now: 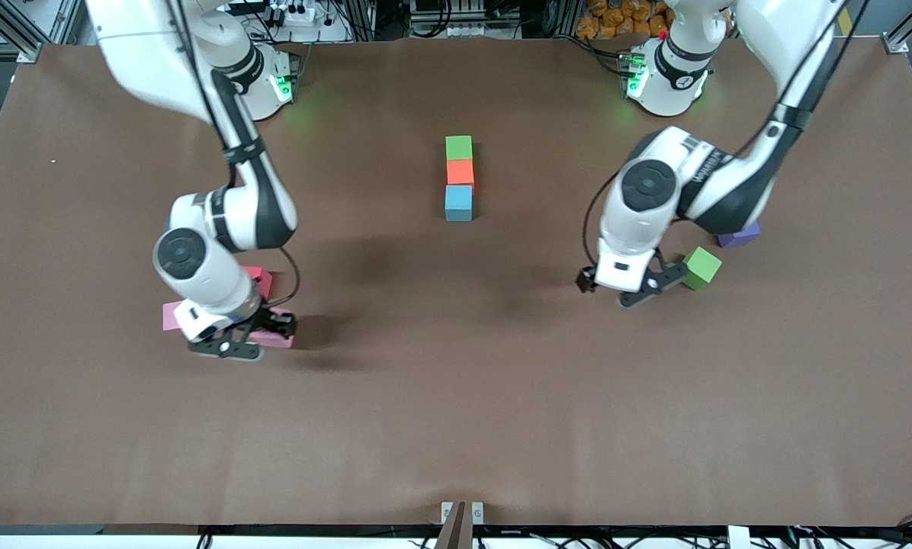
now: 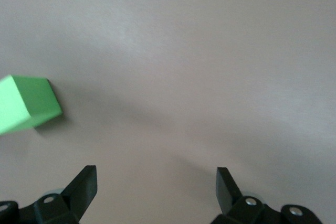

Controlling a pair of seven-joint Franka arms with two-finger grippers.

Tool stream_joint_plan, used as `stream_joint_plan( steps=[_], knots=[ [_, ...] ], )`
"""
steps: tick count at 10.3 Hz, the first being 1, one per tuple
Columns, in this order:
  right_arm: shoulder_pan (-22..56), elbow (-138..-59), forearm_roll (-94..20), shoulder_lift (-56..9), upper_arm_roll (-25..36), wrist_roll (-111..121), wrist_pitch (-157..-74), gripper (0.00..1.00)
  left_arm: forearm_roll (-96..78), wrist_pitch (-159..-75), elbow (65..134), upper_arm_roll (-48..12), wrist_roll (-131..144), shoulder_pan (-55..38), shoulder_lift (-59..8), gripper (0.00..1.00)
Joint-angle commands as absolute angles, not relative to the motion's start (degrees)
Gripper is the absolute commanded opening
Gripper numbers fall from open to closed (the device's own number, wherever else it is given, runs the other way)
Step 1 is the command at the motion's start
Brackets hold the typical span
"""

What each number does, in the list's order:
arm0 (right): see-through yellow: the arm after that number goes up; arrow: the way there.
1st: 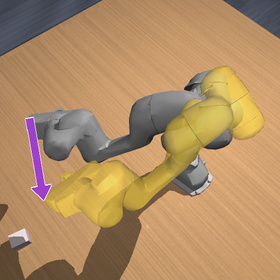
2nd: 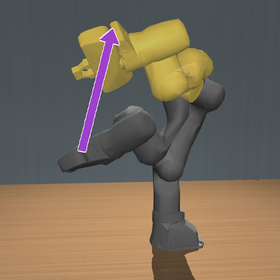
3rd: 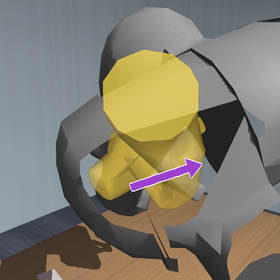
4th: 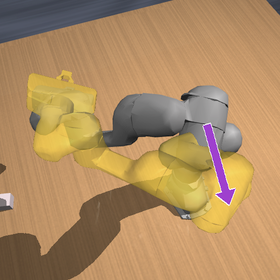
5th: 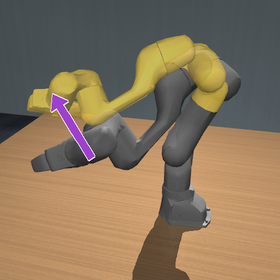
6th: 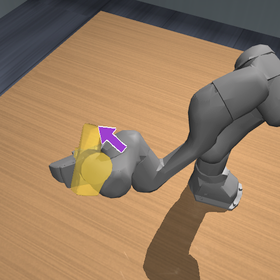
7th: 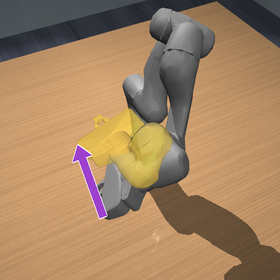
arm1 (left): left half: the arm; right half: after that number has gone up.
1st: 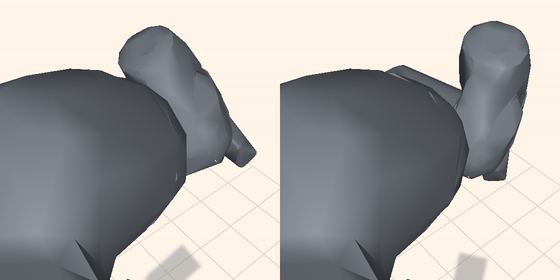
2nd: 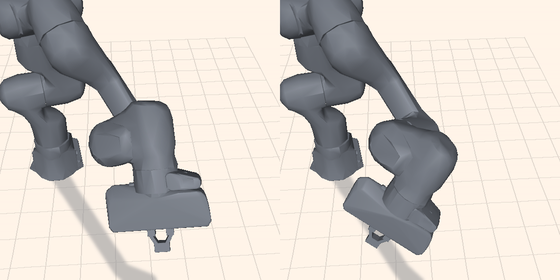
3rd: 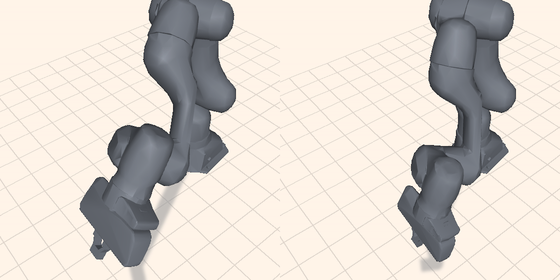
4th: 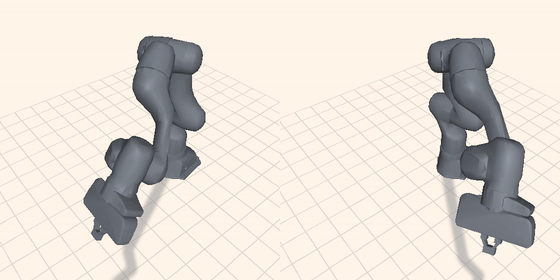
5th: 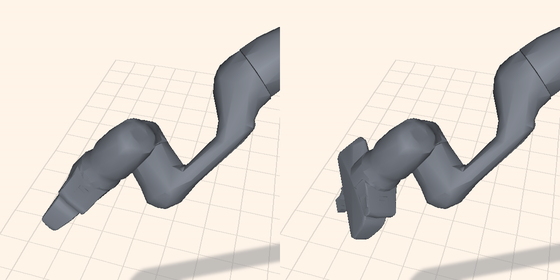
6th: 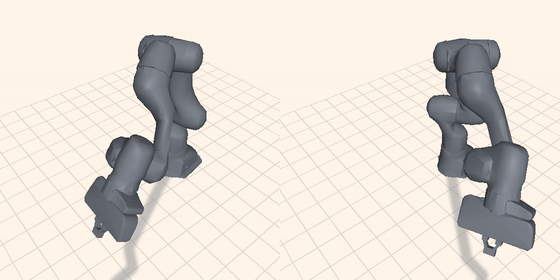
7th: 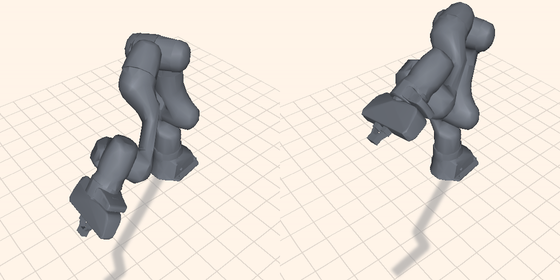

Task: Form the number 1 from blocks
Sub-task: 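Place the pink block below cyan while the left gripper grasps green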

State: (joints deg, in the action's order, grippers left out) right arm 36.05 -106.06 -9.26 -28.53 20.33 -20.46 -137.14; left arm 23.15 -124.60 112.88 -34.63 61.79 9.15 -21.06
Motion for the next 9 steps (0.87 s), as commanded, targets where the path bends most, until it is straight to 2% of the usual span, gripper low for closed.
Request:
stream_joint_plan(
  steps=[1,6,9],
  knots=[
    [44.61,-106.61,-11.50,-27.60,23.37,-28.01,-136.05,0.59,21.53,-124.54,117.06,-35.24,50.50,14.30,-18.81,1.00],
    [59.22,-106.18,-20.82,-29.26,25.66,-34.96,-136.67,0.59,21.62,-125.76,121.28,-35.51,29.32,22.74,-18.11,1.00],
    [64.23,-102.67,-21.01,-33.20,25.66,-37.70,-136.50,0.59,21.62,-131.73,125.85,-35.51,14.99,26.88,-16.70,1.00]
  ],
)
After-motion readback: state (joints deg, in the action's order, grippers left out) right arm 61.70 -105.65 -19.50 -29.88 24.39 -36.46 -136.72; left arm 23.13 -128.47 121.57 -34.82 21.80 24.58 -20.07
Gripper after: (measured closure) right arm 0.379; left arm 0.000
